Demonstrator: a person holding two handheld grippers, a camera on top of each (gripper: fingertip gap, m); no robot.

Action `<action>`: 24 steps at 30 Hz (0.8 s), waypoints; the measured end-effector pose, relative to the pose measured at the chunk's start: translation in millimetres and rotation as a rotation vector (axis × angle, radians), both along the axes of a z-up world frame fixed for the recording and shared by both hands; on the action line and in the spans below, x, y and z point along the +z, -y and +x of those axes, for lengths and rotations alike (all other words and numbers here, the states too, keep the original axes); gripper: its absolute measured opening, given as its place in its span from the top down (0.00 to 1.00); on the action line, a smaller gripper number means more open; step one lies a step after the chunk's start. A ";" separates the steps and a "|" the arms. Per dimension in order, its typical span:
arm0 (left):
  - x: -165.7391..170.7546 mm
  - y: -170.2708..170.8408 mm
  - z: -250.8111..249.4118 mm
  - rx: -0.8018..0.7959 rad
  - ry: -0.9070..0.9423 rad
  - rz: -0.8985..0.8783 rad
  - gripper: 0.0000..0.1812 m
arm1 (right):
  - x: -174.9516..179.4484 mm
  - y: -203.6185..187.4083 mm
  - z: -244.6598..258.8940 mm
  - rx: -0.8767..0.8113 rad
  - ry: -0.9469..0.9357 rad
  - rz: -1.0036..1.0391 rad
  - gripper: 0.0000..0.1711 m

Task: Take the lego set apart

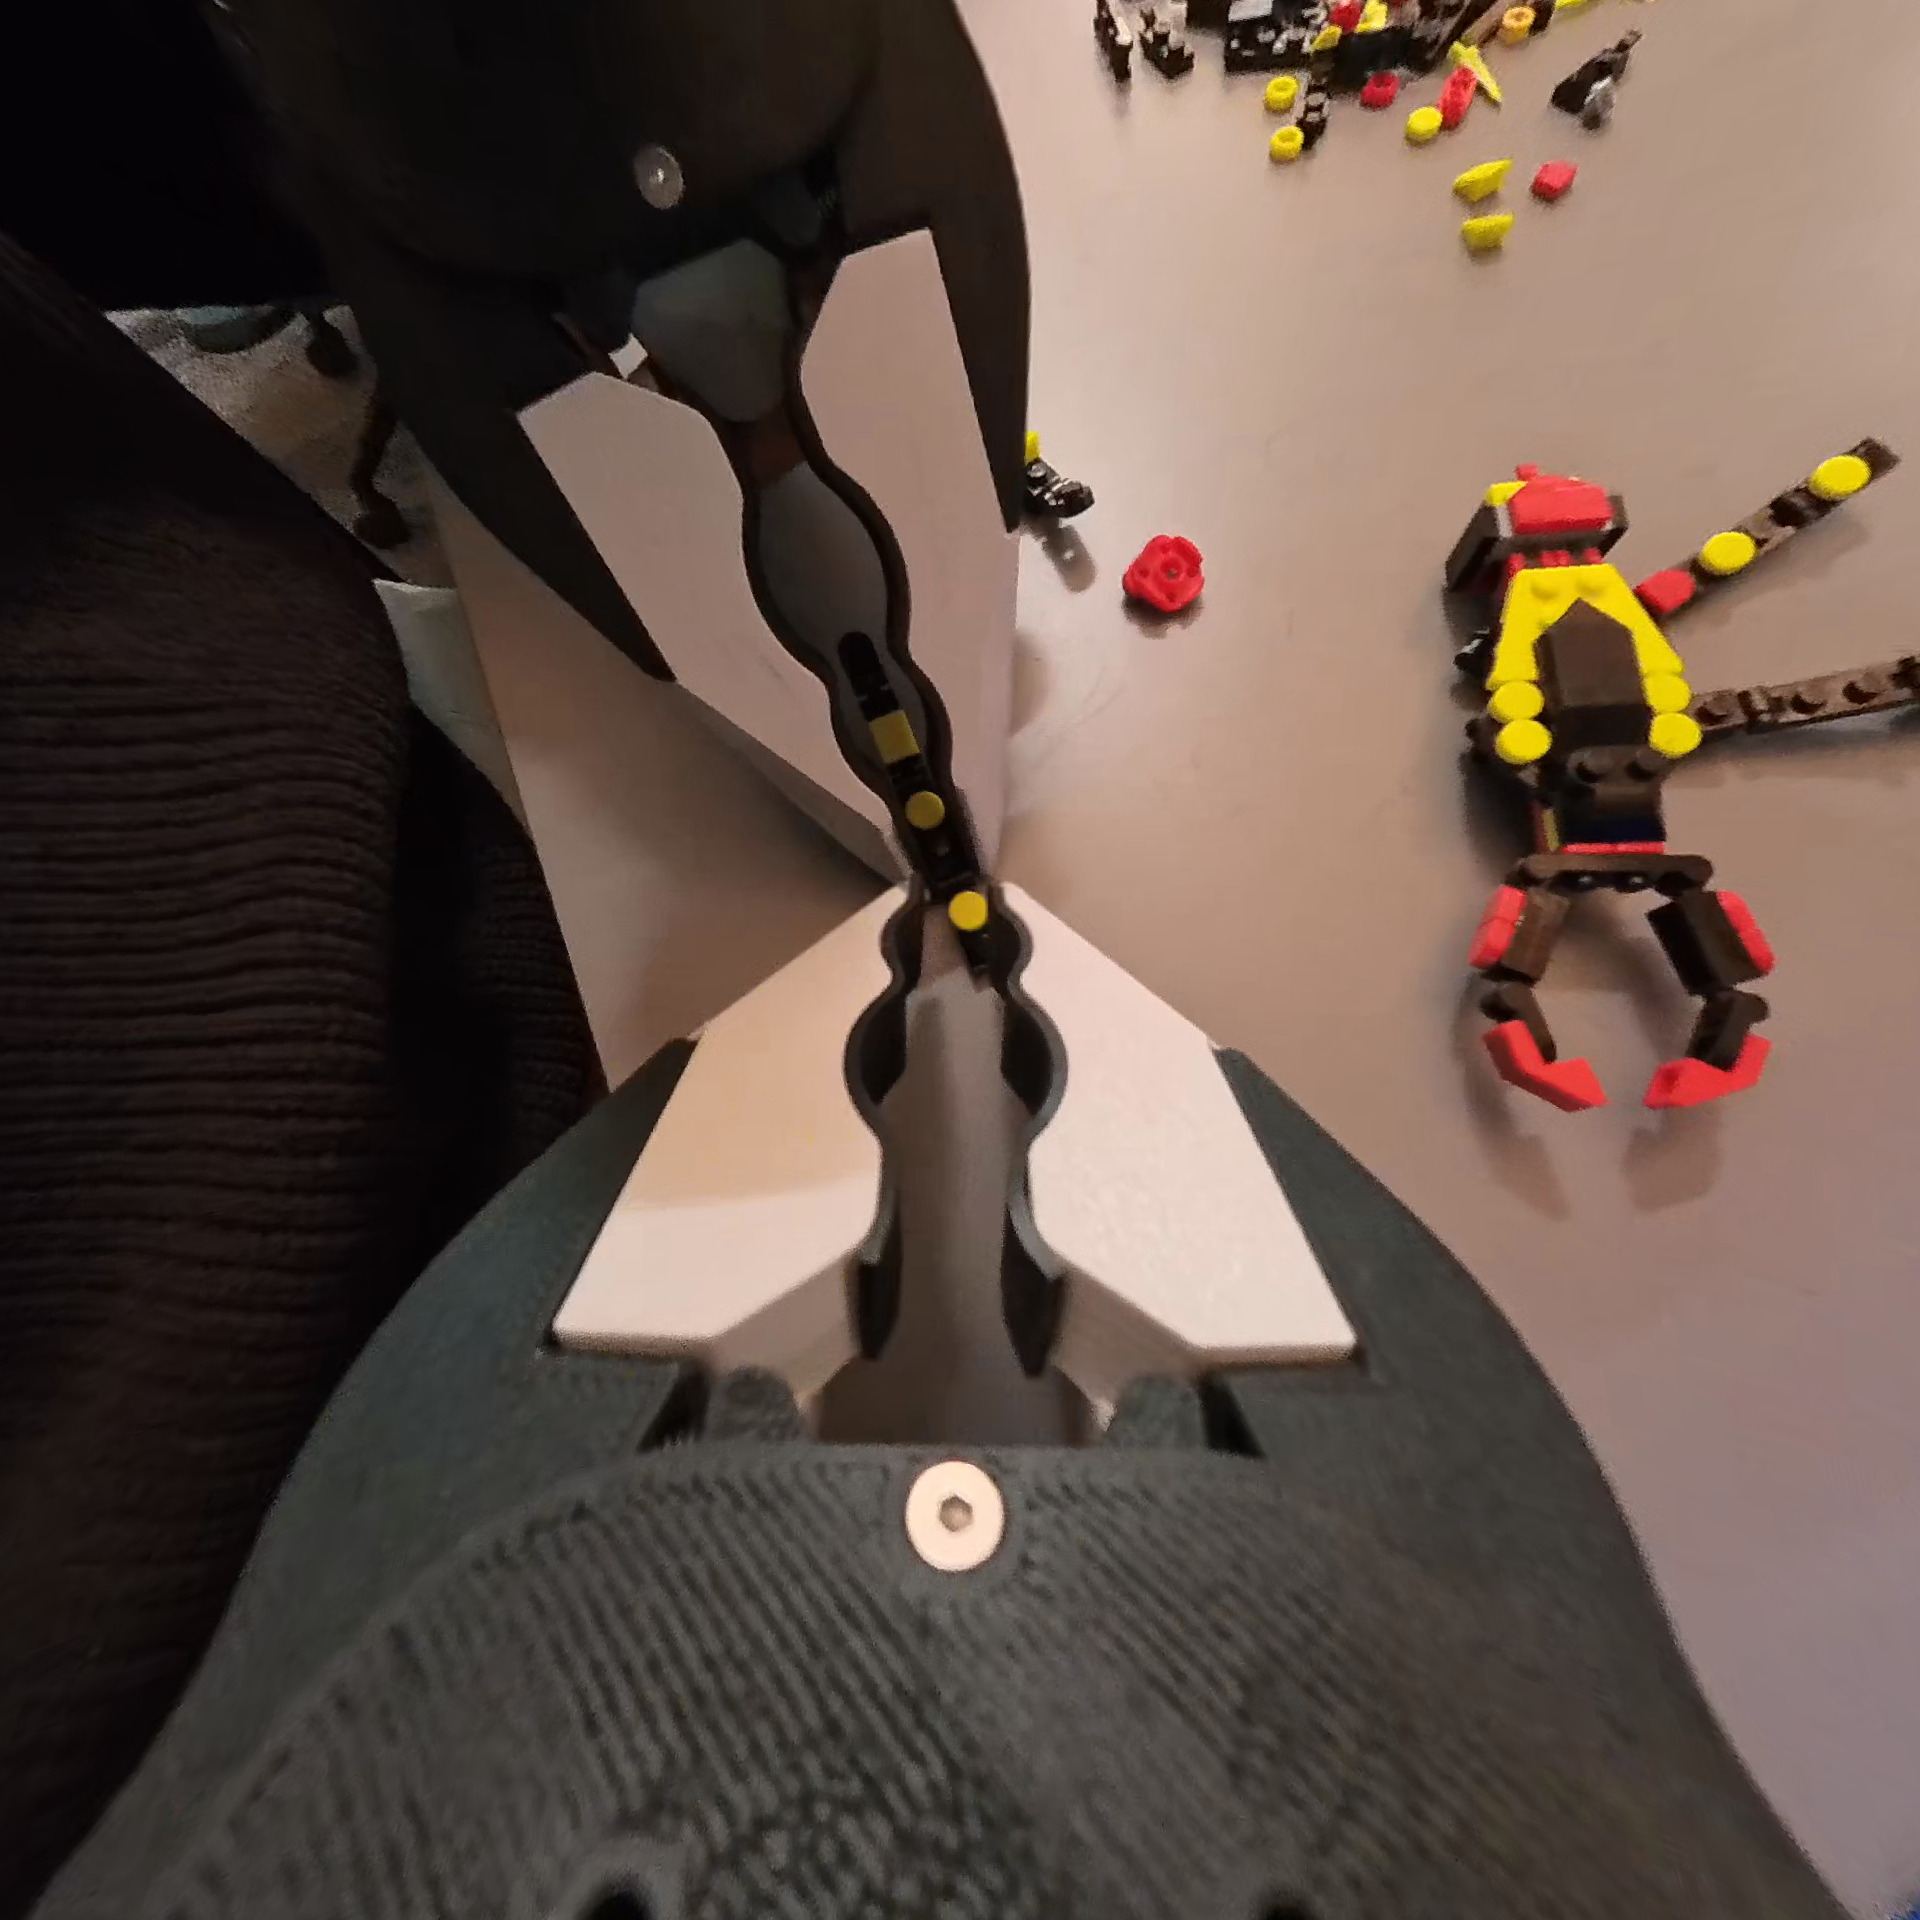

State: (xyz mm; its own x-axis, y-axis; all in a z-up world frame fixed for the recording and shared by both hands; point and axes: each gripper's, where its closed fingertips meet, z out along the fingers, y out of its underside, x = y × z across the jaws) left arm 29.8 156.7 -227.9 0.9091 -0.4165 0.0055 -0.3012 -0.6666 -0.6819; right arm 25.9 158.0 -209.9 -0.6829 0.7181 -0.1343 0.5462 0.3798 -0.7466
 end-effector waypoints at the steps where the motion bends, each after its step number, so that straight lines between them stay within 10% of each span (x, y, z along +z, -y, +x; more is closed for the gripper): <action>1: -0.1 -0.1 0.0 0.000 -0.001 -0.001 0.96 | -3.8 -0.8 0.3 -0.001 0.009 0.019 0.94; 24: -1.5 0.6 -0.4 0.003 -0.019 0.005 0.95 | -12.6 0.3 -4.3 -0.106 0.125 -0.056 0.97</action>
State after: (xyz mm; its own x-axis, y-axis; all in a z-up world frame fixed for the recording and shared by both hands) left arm 29.3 156.1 -229.5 0.9104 -0.4136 -0.0142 -0.3123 -0.6641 -0.6793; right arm 21.6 157.7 -222.6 -0.5791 0.7744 -0.2548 0.6708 0.2750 -0.6888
